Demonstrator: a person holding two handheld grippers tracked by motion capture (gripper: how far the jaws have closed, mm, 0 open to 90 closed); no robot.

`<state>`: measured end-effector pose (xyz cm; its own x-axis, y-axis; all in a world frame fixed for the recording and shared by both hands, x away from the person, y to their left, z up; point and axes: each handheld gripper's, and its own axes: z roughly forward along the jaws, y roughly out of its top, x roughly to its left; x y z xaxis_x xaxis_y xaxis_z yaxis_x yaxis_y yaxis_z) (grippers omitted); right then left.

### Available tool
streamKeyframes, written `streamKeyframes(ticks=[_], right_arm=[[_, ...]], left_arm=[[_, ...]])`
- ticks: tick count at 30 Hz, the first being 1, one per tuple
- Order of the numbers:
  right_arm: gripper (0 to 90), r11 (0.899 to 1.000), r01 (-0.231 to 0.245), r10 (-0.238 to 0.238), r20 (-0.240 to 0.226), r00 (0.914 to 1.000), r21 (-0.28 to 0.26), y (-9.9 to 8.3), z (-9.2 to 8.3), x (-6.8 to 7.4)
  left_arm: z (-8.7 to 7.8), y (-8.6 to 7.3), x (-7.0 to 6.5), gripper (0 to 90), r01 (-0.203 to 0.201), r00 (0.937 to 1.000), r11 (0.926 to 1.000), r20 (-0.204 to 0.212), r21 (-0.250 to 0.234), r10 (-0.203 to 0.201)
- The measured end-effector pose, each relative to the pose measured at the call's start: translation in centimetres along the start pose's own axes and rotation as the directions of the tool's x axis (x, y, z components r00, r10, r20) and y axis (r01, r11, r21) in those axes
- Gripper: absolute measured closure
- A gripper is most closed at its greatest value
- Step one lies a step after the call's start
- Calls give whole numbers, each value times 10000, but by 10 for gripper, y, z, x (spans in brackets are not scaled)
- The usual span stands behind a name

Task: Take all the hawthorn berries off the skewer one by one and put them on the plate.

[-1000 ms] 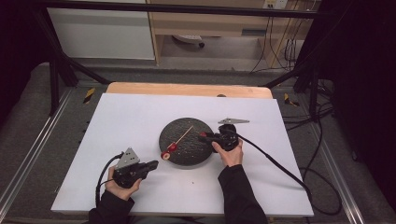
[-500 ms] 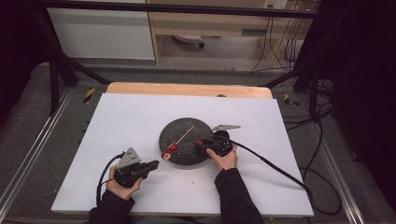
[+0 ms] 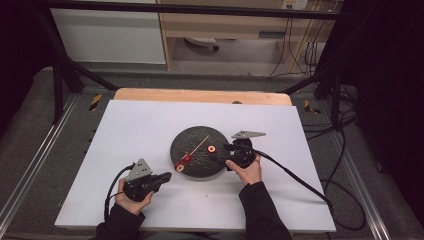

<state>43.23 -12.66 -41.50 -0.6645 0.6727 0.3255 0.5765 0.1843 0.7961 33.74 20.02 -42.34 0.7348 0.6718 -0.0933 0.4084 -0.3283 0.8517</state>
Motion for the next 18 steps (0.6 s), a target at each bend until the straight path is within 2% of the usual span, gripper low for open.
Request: streamKeyframes(ticks=[2, 4, 8, 18], right_arm=[[143, 10000, 55, -56, -91, 9999, -41, 0, -2, 2], [94, 10000, -38, 38, -413, 9991, -4, -1, -5, 7], [79, 9999, 66, -59, -677, 9977, 110, -5, -8, 13], [112, 9987, 337, -289, -1198, 9924, 388, -15, -9, 25]], left_arm=[[1, 0, -1, 881, -27, 10000, 10000, 25, 24, 27], [2, 1, -3, 881, -67, 10000, 10000, 49, 46, 67], [5, 2, -6, 881, -138, 9998, 9999, 116, 76, 137], [16, 6, -17, 881, -350, 9986, 9992, 406, 186, 342]])
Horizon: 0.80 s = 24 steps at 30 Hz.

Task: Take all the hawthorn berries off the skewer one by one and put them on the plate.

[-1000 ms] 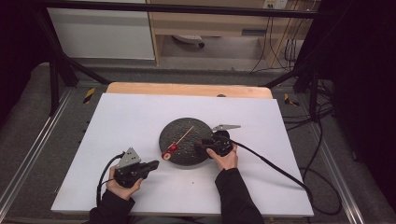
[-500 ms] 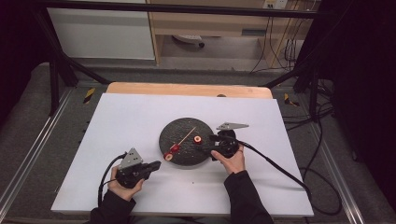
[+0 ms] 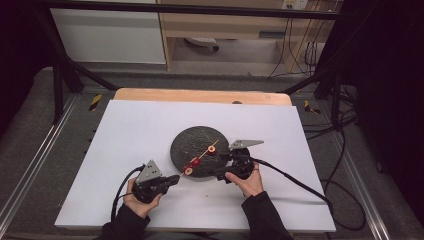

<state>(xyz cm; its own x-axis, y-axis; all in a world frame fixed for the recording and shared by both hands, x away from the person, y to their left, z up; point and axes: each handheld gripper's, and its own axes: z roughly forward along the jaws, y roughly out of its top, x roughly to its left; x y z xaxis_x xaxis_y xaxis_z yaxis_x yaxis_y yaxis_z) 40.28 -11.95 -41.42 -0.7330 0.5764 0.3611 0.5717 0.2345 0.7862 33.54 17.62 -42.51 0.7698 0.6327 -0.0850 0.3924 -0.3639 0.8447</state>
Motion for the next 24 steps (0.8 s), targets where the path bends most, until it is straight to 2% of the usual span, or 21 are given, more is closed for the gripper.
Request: streamKeyframes(ticks=[6, 16, 24], right_arm=[[181, 9998, 182, -181, -290, 9994, 59, -7, 4, 5], [360, 9982, 559, -544, -638, 9965, 211, -12, 6, 8], [495, 9983, 537, -513, -905, 9946, 245, -13, 4, 8]], left_arm=[[8, 1, -10, 881, -231, 9995, 9997, 230, 121, 229], [13, 1, -19, 881, -479, 9974, 9986, 543, 202, 467], [13, 1, -23, 881, -611, 9958, 9980, 699, 141, 600]])
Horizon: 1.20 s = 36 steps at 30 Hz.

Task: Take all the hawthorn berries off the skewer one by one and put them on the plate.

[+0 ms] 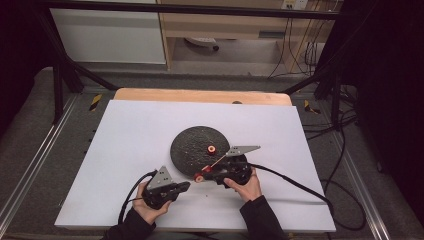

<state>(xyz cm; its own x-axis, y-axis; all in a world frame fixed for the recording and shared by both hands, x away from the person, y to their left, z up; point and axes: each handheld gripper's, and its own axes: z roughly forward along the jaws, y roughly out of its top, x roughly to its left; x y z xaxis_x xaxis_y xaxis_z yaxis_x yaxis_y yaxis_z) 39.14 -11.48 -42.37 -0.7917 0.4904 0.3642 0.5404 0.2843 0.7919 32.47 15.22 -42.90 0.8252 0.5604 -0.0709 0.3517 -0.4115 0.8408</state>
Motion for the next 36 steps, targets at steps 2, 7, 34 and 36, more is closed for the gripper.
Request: streamKeyframes(ticks=[2, 7, 34, 36], right_arm=[[519, 10000, 13, -13, -54, 10000, 25, 0, 0, 0], [577, 9999, -78, 80, -238, 9997, 102, 0, 0, 0], [598, 9953, -463, 518, 646, 9966, -848, 20, -34, -22], [598, 9945, -513, 579, 705, 9958, -915, 24, -37, -25]], left_arm=[[0, 0, -1, 881, -47, 10000, 10000, 12, 4, 47], [0, 0, 0, 881, -45, 10000, 10000, 38, -6, 45], [-11, 0, 4, 881, -1, 10000, 9995, -6, -324, 1], [-12, 0, 5, 881, 17, 10000, 9994, -14, -356, -18]])
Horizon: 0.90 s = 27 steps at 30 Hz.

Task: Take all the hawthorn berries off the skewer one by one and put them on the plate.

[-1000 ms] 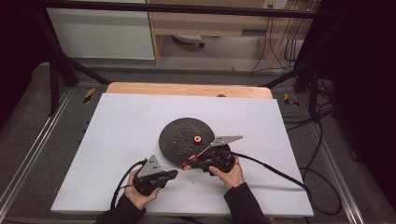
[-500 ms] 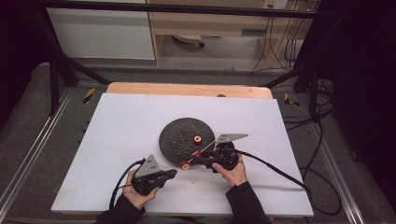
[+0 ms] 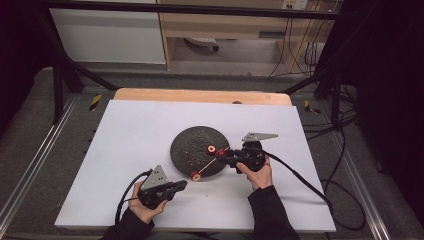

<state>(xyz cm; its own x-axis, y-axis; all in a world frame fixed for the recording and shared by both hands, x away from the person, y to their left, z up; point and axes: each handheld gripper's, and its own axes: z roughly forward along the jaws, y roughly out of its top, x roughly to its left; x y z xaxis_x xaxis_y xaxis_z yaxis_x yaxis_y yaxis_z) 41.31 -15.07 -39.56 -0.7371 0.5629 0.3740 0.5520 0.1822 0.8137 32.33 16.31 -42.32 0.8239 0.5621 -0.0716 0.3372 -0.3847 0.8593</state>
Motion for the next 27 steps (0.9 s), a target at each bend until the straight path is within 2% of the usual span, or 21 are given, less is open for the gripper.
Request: streamKeyframes(ticks=[9, 10, 19, 24, 27], right_arm=[[598, 9997, -9, 19, 477, 9989, -228, 13, -12, -9], [598, 9997, 48, -32, 650, 9979, -250, 15, -15, -12], [598, 9987, 75, -12, 1211, 9926, -509, 27, -23, -22], [598, 9983, 11, 73, 1450, 9894, -576, 30, -23, -26], [598, 9988, 19, 51, 1431, 9897, -487, 28, -18, -25]], left_arm=[[-3, -1, 2, 882, -4, 10000, 10000, -49, -61, 3], [-3, -1, 2, 881, 0, 10000, 10000, -34, -57, 0], [-7, -3, 7, 881, 121, 9998, 9999, -157, -41, -122], [-11, -4, 13, 881, 298, 9987, 9995, -419, -119, -302], [-14, -4, 18, 881, 489, 9968, 9985, -621, -230, -502]])
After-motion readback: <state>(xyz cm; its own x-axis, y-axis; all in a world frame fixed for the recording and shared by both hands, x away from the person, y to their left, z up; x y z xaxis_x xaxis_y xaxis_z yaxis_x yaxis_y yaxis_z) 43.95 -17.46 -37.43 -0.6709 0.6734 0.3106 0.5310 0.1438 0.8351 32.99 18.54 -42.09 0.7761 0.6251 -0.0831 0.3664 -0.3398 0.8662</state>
